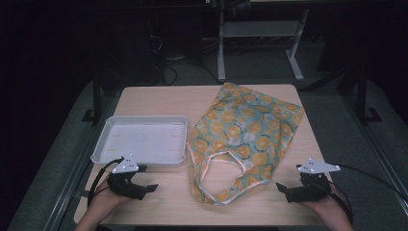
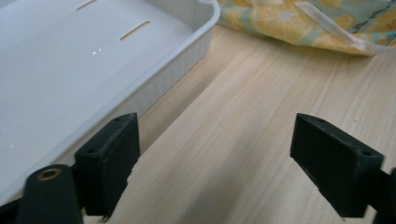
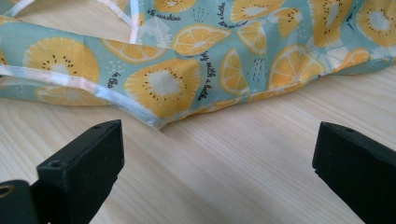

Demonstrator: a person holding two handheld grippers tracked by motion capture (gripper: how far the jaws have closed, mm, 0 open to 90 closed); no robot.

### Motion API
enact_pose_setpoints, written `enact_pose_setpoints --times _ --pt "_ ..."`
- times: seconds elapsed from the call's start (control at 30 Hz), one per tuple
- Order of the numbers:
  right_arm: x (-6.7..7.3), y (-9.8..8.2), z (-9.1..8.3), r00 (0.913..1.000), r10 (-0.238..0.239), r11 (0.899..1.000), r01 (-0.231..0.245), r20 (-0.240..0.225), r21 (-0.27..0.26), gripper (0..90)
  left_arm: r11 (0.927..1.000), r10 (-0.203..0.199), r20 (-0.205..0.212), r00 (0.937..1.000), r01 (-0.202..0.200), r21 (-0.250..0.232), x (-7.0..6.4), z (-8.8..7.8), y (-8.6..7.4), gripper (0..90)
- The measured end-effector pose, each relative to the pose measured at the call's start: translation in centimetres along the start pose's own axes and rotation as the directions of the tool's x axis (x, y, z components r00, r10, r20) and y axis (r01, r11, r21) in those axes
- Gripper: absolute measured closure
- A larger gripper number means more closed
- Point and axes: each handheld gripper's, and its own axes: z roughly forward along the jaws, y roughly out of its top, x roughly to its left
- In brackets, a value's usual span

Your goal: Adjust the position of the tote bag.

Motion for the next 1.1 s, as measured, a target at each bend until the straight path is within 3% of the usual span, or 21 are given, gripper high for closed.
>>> enact_pose_setpoints --times 0.17,0.33,0.43,0.6,0.77,0.87,1.1 --pt "0.1 0.3 0.2 0.9999 -0.007 1.0 0.007 -0.01 0.0 2.3 0.9995 -0.008 0.009 0.9999 0.008 -0.029 -0.3 -0.3 0.7 24.6" --pt "0.5 0.6 0.2 0.9994 -0.016 1.0 0.016 -0.03 0.0 7.0 0.9997 0.001 0.034 0.9994 -0.001 -0.023 -0.7 -0.3 1.3 35.0" --pt "0.6 1.0 0.1 0.9984 -0.017 1.0 0.018 -0.054 0.005 17.3 0.9998 0.0 0.04 0.9992 0.001 -0.017 -0.8 -0.3 1.5 41.9" --pt "0.8 2.4 0.1 0.9952 0.018 1.0 -0.017 -0.096 0.009 48.6 0.9994 -0.032 0.079 0.9963 0.033 -0.012 -1.0 -0.4 1.8 53.9" --pt "1.6 4.1 0.7 0.9945 -0.01 1.0 0.012 -0.104 0.019 75.6 0.9992 -0.04 0.091 0.995 0.04 0.003 -1.1 -0.4 1.8 64.8" --pt "2.0 4.9 1.5 0.9935 -0.015 0.999 0.02 -0.113 0.04 87.3 0.9993 -0.038 0.099 0.9943 0.037 0.012 -1.2 -0.4 1.8 72.4" --pt "2.7 5.5 3.5 0.9855 -0.051 0.992 0.069 -0.162 0.107 89.3 0.999 -0.037 0.118 0.9923 0.034 0.028 -1.2 -0.1 2.3 89.5"
